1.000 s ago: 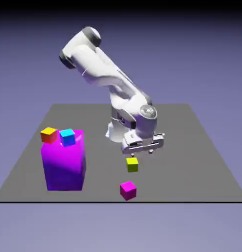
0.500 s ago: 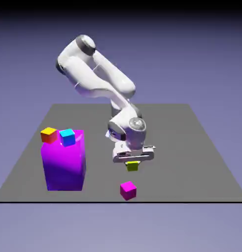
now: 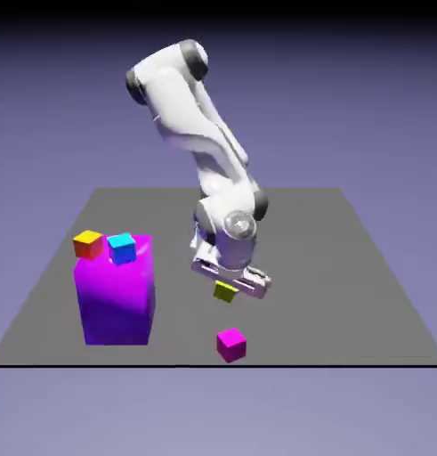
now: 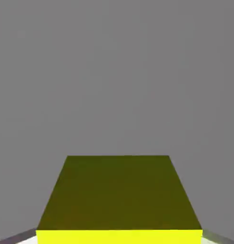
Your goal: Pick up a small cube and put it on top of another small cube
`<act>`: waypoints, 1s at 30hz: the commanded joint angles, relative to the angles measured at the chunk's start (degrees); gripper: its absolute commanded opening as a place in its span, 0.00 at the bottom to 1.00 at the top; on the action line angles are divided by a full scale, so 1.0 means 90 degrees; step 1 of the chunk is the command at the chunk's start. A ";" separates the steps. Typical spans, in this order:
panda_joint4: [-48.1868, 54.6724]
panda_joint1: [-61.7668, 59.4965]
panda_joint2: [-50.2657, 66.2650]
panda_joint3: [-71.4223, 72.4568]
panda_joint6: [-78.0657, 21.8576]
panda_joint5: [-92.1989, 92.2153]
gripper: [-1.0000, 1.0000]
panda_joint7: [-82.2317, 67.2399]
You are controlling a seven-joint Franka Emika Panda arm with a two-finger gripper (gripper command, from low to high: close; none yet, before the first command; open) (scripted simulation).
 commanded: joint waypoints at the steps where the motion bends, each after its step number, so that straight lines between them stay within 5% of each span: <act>1: 0.0087 0.0191 -0.0201 -0.0231 -0.0009 0.0255 0.00 0.0212; 11: 0.0953 0.2098 -0.2205 -0.2538 -0.0034 0.2916 0.00 0.2274; 24: 0.0919 0.2108 -0.4359 -0.5537 0.0142 0.5372 0.00 0.4583; 30: 0.0414 0.1953 -0.3977 -0.5552 0.1003 0.5584 0.00 0.4501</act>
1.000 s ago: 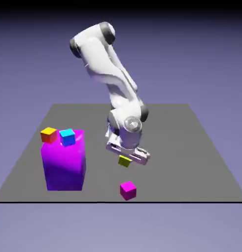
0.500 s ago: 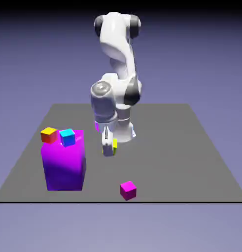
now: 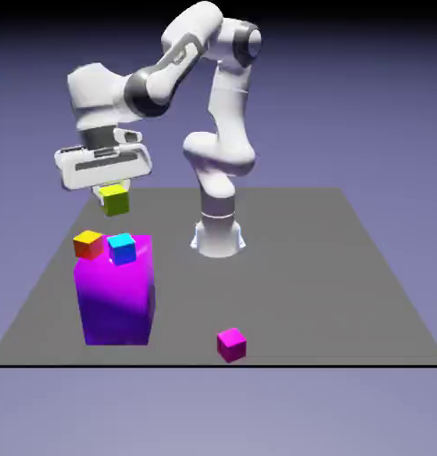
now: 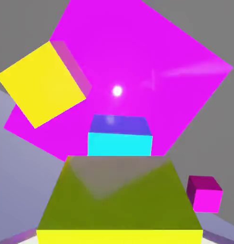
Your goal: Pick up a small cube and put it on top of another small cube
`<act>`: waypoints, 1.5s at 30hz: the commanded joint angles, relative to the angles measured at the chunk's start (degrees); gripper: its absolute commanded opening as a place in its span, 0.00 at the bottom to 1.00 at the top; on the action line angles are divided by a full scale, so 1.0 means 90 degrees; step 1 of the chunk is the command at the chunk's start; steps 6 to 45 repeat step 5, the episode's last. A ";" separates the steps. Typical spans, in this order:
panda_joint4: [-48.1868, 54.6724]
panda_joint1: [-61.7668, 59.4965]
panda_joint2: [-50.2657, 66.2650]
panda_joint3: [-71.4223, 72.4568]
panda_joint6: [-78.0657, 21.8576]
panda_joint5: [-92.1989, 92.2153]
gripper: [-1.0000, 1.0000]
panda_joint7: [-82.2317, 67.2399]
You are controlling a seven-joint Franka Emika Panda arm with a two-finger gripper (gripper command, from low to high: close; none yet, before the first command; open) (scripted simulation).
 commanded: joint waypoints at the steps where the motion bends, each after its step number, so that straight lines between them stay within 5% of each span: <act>1: -0.0126 0.0038 0.0146 0.0043 0.0270 0.0071 0.00 -0.0053; 2: -0.0150 0.0045 0.0174 0.0051 0.0323 0.0085 0.00 -0.0063; 3: -0.0150 0.0045 0.0174 0.0051 0.0323 0.0085 1.00 -0.0063; 45: -0.0024 0.0008 0.0028 0.0008 0.0047 0.0017 1.00 -0.0012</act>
